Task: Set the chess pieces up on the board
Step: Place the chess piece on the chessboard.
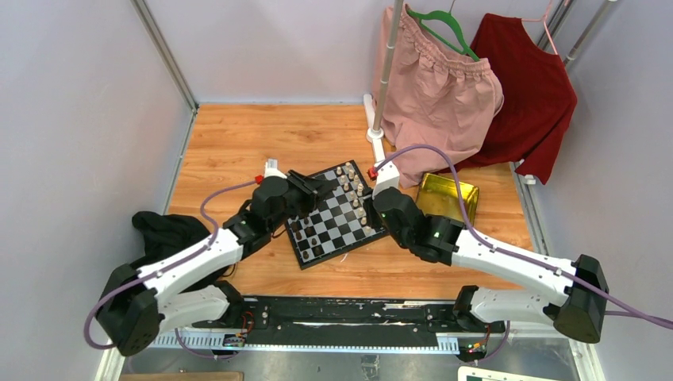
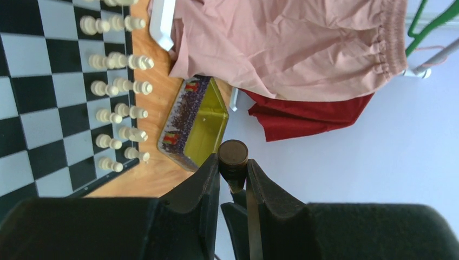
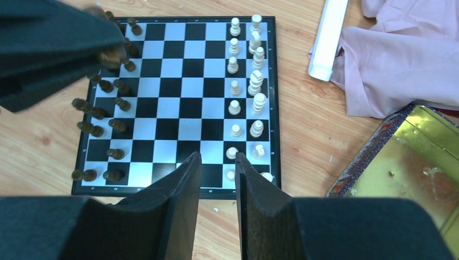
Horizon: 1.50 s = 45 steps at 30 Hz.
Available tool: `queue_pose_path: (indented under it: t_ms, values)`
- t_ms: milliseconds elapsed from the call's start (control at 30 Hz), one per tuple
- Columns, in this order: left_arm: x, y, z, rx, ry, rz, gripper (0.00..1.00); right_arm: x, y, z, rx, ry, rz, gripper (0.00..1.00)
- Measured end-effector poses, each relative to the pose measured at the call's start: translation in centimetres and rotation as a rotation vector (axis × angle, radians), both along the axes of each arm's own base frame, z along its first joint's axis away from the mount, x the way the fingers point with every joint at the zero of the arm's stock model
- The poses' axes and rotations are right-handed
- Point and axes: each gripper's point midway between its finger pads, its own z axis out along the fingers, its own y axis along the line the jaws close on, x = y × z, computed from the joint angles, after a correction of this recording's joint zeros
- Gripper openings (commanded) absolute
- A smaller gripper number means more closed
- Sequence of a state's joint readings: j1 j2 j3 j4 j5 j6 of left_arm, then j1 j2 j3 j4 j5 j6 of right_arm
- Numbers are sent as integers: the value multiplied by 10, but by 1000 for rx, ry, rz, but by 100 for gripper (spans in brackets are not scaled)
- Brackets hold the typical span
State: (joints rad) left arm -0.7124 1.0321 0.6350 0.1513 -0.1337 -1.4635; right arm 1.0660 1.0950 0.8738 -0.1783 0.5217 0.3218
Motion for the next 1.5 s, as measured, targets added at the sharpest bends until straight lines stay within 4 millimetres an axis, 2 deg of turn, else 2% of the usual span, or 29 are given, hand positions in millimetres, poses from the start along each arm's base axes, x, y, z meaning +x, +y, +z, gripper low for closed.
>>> queue_pose_path:
  t_ms: [167, 500, 667, 900, 1267, 1500]
  values:
    - [12, -12, -28, -119, 115, 5, 0, 14, -8, -7, 1, 22, -44, 33]
    - [41, -11, -51, -310, 240, 78, 0, 28, -12, -22, -8, 64, -70, 33]
    - [44, -14, -66, -375, 320, 93, 0, 35, -11, -34, -28, 97, -77, 33]
    - [41, -4, -88, -401, 396, 127, 0, 42, 3, -35, -22, 120, -51, 33]
    - [42, 1, -93, -409, 411, 138, 1, 40, 16, -49, -35, 165, -5, 34]
    - [38, 2, -88, -417, 403, 125, 0, 43, 34, -38, -2, 158, 63, 36]
